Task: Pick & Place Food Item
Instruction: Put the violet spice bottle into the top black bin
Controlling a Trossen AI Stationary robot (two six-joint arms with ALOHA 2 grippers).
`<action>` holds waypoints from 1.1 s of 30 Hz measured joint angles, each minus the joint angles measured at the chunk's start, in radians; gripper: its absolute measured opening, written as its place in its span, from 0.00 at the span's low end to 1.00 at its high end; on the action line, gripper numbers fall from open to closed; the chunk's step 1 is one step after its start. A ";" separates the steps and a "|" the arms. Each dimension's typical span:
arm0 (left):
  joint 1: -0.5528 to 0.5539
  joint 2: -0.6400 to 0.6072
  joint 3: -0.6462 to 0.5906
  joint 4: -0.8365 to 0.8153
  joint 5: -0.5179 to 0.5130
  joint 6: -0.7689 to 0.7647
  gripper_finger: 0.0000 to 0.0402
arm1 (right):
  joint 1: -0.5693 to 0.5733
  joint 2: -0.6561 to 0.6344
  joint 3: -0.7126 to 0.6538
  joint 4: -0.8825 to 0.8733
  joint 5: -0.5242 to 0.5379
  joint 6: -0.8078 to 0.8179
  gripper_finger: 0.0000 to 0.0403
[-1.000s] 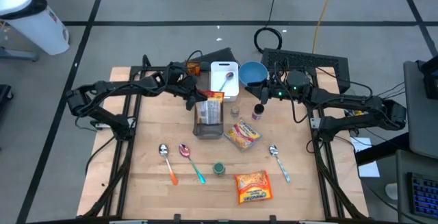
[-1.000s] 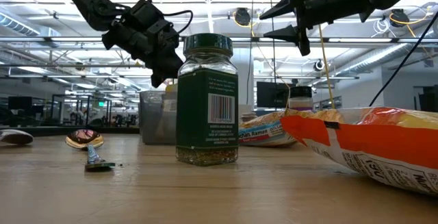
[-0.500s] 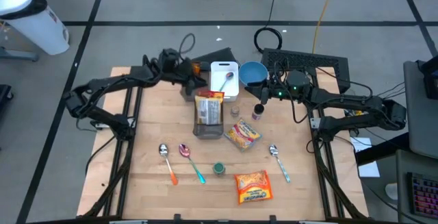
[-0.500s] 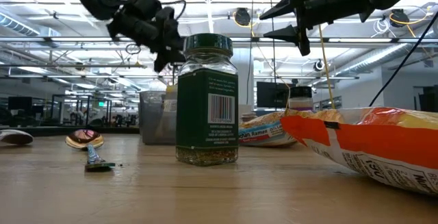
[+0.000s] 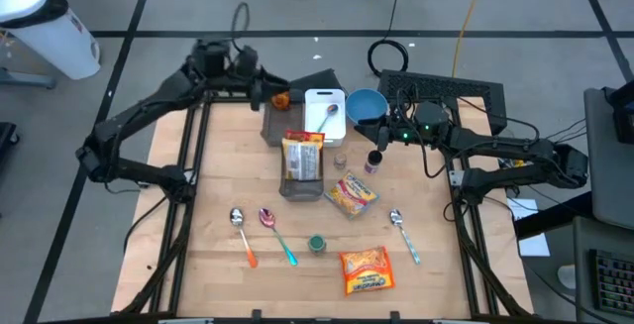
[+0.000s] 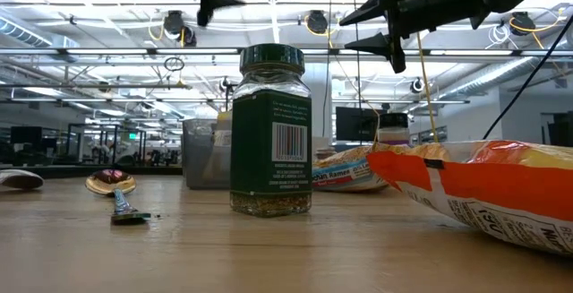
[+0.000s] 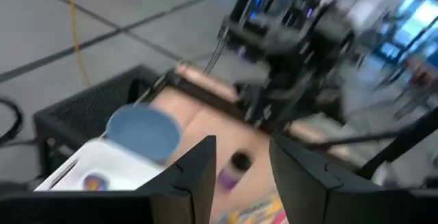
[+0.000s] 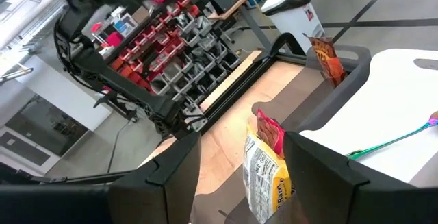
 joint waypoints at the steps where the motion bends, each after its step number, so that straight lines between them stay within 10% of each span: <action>1: -0.003 -0.012 0.019 0.001 0.009 -0.031 0.36 | 0.000 0.000 0.000 0.000 0.000 0.000 0.50; 7: -0.034 -0.103 0.108 -0.008 0.079 0.026 0.36 | 0.000 0.003 0.000 0.000 0.000 0.004 0.50; 21: -0.250 -0.336 0.113 -0.410 -0.429 0.014 0.36 | 0.010 -0.016 0.000 -0.027 0.003 -0.219 0.50; 33: -0.562 -0.241 0.112 -0.433 -0.746 -0.112 0.36 | 0.058 -0.329 0.000 -0.487 0.178 -0.391 0.50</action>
